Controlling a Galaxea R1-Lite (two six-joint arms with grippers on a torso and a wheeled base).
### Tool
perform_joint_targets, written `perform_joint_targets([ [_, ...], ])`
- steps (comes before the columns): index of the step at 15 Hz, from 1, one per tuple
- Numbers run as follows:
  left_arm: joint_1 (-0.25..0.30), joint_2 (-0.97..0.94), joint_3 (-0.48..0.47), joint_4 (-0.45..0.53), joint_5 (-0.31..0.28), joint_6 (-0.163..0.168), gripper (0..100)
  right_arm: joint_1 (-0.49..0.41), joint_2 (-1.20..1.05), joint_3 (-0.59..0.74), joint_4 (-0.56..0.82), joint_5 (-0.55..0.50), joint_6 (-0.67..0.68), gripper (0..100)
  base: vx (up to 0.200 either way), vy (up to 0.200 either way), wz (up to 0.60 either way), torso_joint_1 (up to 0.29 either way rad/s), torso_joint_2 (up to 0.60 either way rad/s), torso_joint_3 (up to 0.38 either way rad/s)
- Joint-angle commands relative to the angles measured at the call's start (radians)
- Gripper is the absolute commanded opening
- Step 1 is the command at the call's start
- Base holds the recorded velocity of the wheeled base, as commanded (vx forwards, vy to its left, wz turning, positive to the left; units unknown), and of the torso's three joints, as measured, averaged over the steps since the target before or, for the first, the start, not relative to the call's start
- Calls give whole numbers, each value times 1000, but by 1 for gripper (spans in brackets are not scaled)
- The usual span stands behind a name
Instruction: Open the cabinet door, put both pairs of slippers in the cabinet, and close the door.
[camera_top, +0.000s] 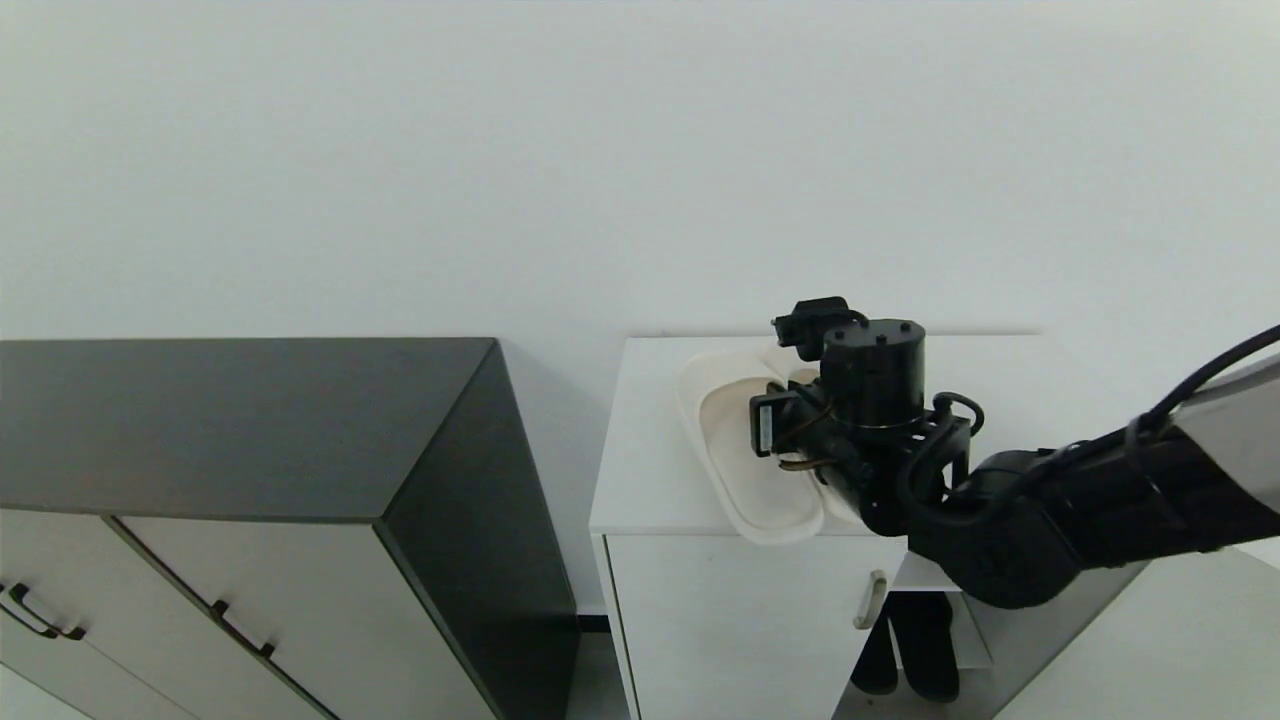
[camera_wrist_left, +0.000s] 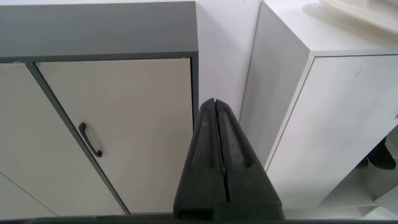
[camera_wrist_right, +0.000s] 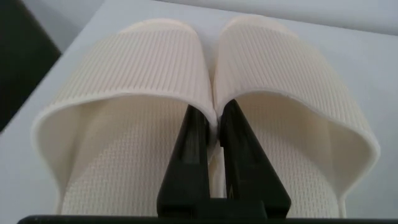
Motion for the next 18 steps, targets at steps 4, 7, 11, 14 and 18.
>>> perform_joint_targets([
  [4,1,1,0,0,0,0,0,97,-245,254,4,40,16,0,0,0,0,0,0,0],
  [7,1,1,0,0,0,0,0,143,-333,357,6,66,56,0,0,0,0,0,0,0],
  [11,1,1,0,2,-1,1,0,186,-374,415,6,68,82,0,0,0,0,0,0,0],
  [14,1,1,0,2,-3,1,0,188,-371,417,4,66,85,0,-67,0,0,1,2,2],
  [18,1,1,0,0,-3,0,0,188,-371,418,4,66,85,0,-200,0,0,4,4,2],
])
